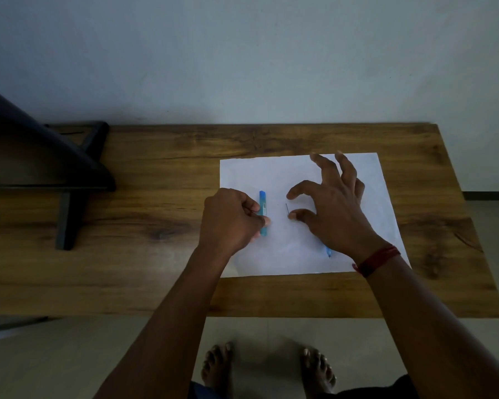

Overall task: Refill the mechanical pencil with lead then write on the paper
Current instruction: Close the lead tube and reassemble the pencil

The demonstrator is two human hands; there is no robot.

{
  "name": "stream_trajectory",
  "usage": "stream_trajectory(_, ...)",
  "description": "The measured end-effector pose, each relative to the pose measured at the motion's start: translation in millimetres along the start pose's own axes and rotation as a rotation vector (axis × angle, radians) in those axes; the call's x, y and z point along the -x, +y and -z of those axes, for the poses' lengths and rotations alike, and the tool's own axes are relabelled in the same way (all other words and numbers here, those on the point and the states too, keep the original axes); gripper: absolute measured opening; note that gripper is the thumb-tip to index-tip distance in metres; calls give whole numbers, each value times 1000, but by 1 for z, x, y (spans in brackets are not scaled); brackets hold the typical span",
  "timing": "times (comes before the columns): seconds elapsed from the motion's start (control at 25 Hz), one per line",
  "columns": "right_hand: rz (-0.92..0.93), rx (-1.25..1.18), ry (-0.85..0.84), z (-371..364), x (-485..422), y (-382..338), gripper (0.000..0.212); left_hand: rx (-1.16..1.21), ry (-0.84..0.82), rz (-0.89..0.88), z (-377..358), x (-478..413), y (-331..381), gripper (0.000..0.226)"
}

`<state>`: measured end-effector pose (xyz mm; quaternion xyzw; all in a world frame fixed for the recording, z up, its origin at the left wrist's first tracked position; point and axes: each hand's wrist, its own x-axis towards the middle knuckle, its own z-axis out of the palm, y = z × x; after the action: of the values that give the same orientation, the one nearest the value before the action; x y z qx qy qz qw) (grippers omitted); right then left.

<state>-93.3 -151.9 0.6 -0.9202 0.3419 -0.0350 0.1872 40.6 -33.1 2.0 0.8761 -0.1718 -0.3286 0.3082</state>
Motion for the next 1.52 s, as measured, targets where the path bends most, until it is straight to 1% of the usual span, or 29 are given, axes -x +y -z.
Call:
stream_trajectory(0.28, 11, 21, -40, -5, -3, -2, 29, -23, -36, 7, 5, -3, 0, 23)
stream_trajectory(0.36, 10, 38, -56, -5, -4, -3, 29, 8, 20, 13, 7, -5, -2, 22)
stream_trajectory(0.52, -7, 55, -87, -2, -5, -4, 30, 15, 213, -51, 13, -8, -7, 21)
stream_trajectory(0.64, -2, 54, -94, -1, -5, -5, 28, 66, 266, -103, 15, -10, -7, 15)
stream_trajectory(0.96, 17, 51, -106, -1, -4, -6, 27, 51, 292, -176, 11, -7, -6, 10)
stream_trajectory(1.24, 59, -56, -55, -2, 0, -7, 25, 56, 309, -199, 12, -8, -6, 8)
stream_trajectory(1.4, 85, -107, 8, -6, 1, -8, 19, 92, 307, -172, 11, -9, -6, 8)
stream_trajectory(1.52, 112, -168, 33, -6, 3, -11, 22, 124, 297, -162, 11, -9, -6, 9)
